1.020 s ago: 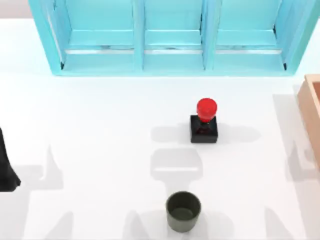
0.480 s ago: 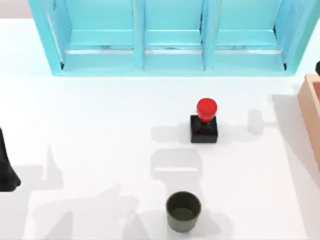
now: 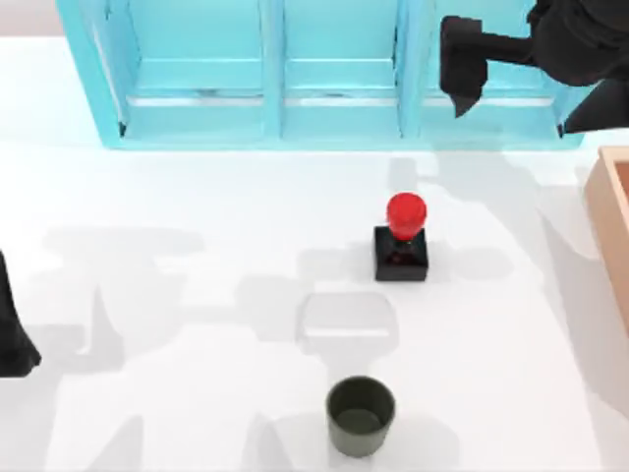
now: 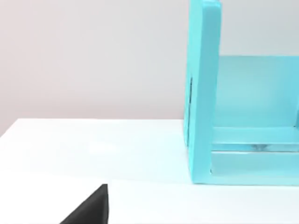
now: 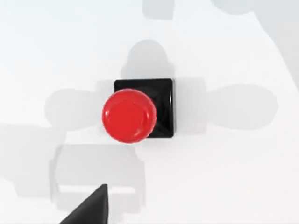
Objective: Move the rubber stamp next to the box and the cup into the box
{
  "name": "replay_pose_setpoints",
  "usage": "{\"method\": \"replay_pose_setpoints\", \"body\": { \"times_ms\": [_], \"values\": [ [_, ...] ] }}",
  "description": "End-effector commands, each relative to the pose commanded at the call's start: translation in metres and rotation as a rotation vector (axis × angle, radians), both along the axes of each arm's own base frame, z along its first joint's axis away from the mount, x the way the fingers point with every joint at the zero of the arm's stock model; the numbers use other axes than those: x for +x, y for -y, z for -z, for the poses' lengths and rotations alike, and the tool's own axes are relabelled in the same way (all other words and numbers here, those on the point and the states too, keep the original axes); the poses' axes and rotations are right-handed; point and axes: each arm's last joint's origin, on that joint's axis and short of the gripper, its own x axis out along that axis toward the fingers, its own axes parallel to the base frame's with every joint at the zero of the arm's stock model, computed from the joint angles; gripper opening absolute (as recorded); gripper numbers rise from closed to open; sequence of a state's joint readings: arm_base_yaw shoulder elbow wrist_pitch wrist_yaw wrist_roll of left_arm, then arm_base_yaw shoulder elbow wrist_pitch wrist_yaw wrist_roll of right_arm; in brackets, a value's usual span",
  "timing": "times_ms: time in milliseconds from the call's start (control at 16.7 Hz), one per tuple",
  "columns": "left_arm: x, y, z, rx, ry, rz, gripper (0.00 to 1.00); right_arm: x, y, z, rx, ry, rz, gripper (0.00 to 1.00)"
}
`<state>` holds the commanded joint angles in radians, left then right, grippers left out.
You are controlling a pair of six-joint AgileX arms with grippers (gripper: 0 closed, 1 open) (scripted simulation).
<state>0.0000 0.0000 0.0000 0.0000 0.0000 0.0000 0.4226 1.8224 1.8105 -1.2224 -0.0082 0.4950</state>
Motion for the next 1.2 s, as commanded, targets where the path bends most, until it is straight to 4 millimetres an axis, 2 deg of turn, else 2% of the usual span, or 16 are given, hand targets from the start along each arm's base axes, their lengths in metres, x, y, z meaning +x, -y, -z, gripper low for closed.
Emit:
{"method": "replay_pose_setpoints", "body": {
  "times_ms": [240, 480, 600, 960, 1200],
  "values": [
    [0.000, 0.000, 0.000, 0.000, 0.000, 0.000, 1.00, 0.040, -0.051, 0.044, -0.082, -0.179, -0.024, 1.00],
    [0.000, 0.000, 0.000, 0.000, 0.000, 0.000, 1.00, 0.057, -0.083, 0.081, -0.143, -0.280, -0.045, 1.00],
    [0.000, 0.000, 0.000, 0.000, 0.000, 0.000, 1.00, 0.059, -0.089, 0.089, -0.155, -0.297, -0.051, 1.00],
    [0.000, 0.000, 0.000, 0.000, 0.000, 0.000, 1.00, 0.060, -0.088, 0.091, -0.155, -0.299, -0.048, 1.00],
    [0.000, 0.000, 0.000, 0.000, 0.000, 0.000, 1.00, 0.062, -0.090, 0.114, -0.156, -0.298, -0.051, 1.00]
  ]
}}
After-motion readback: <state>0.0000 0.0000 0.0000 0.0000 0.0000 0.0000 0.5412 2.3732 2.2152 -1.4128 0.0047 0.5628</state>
